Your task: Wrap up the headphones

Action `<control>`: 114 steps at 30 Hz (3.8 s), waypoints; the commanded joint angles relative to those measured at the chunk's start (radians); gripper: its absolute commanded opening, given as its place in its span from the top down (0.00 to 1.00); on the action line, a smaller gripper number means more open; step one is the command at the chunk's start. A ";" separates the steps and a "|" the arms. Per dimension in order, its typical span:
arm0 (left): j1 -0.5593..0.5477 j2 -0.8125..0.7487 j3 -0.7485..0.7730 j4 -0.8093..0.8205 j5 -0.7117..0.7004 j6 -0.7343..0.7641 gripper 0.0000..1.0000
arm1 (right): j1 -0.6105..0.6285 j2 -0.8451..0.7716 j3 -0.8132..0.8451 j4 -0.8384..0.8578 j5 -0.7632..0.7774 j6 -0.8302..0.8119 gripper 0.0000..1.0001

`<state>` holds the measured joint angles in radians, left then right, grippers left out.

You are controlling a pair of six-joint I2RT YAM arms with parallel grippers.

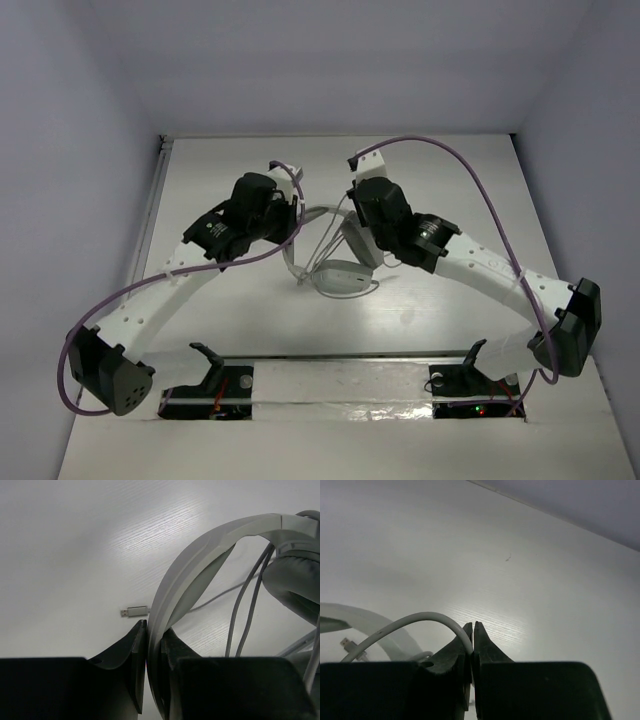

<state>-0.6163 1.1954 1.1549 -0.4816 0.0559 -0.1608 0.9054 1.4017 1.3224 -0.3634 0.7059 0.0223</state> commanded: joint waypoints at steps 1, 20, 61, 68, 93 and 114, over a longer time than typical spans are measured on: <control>0.019 -0.046 0.068 0.026 0.094 -0.017 1.00 | -0.031 -0.030 -0.031 0.086 0.018 0.048 0.93; 0.153 -0.072 0.253 0.023 0.363 -0.059 1.00 | -0.249 -0.138 -0.351 0.487 -0.546 0.280 0.70; 0.224 0.081 0.612 0.041 0.400 -0.232 1.00 | -0.278 -0.333 -0.767 0.796 -0.732 0.507 0.46; 0.224 0.081 0.631 0.035 0.381 -0.232 1.00 | -0.266 -0.175 -0.776 0.885 -0.859 0.531 0.42; 0.224 0.118 0.667 0.101 0.279 -0.278 1.00 | -0.119 0.327 -0.713 1.193 -0.844 0.671 1.00; 0.282 0.197 0.359 0.346 -0.481 -0.264 1.00 | 0.582 -0.046 -0.257 0.017 -0.383 0.530 1.00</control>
<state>-0.3363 1.4124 1.5234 -0.2916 -0.3283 -0.4198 1.4532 1.4029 0.9565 -0.1265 0.1822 0.5961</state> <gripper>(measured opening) 0.099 0.049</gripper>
